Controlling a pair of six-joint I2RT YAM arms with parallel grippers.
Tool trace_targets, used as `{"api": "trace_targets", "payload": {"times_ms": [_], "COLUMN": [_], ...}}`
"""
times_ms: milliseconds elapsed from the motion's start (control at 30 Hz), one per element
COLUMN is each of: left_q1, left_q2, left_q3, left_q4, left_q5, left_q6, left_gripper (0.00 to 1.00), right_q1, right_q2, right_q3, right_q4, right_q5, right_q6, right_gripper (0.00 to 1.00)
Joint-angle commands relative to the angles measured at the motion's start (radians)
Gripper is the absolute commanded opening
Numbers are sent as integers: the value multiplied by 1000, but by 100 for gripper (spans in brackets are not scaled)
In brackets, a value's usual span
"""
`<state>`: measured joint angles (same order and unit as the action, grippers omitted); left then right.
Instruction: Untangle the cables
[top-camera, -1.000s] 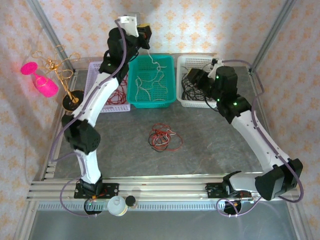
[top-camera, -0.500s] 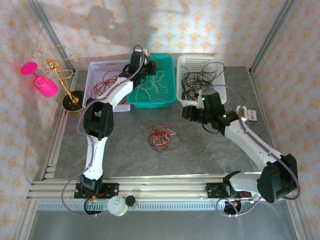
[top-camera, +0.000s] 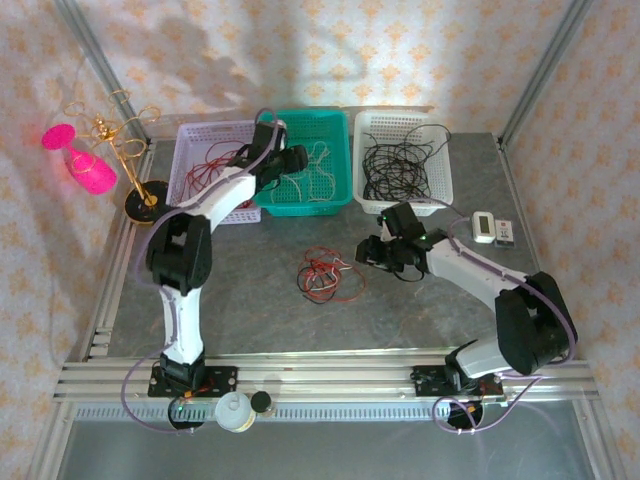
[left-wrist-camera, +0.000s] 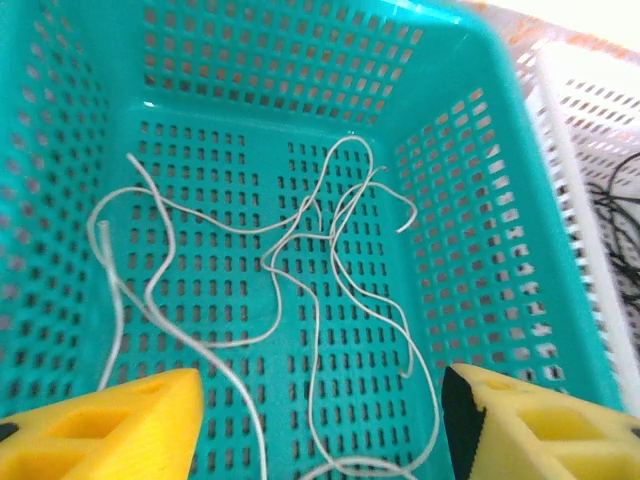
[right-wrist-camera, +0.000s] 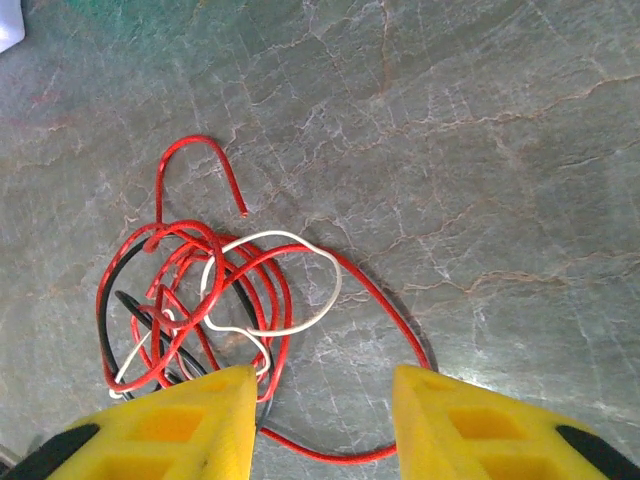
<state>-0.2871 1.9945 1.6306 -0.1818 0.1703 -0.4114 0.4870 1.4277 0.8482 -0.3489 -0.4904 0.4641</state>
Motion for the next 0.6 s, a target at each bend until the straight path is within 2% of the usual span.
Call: {"api": "trace_targets", "payload": {"times_ms": [0,300,567], "left_q1": [5,3,4], "left_q2": [-179,-535,-688], "left_q3": [-96,-492,-638], "left_q4": [8,43,6], "left_q5": [-39,2,8], "left_q6": [5,-12,-7], "left_gripper": [66,67,68], "right_q1": [13,30,42], "right_q2": [34,132,183], "right_q3": [5,66,83], "right_q4": [32,11,18], "right_q5": [9,20,25], "right_q6": [64,174,254], "right_gripper": [41,44,44]}}
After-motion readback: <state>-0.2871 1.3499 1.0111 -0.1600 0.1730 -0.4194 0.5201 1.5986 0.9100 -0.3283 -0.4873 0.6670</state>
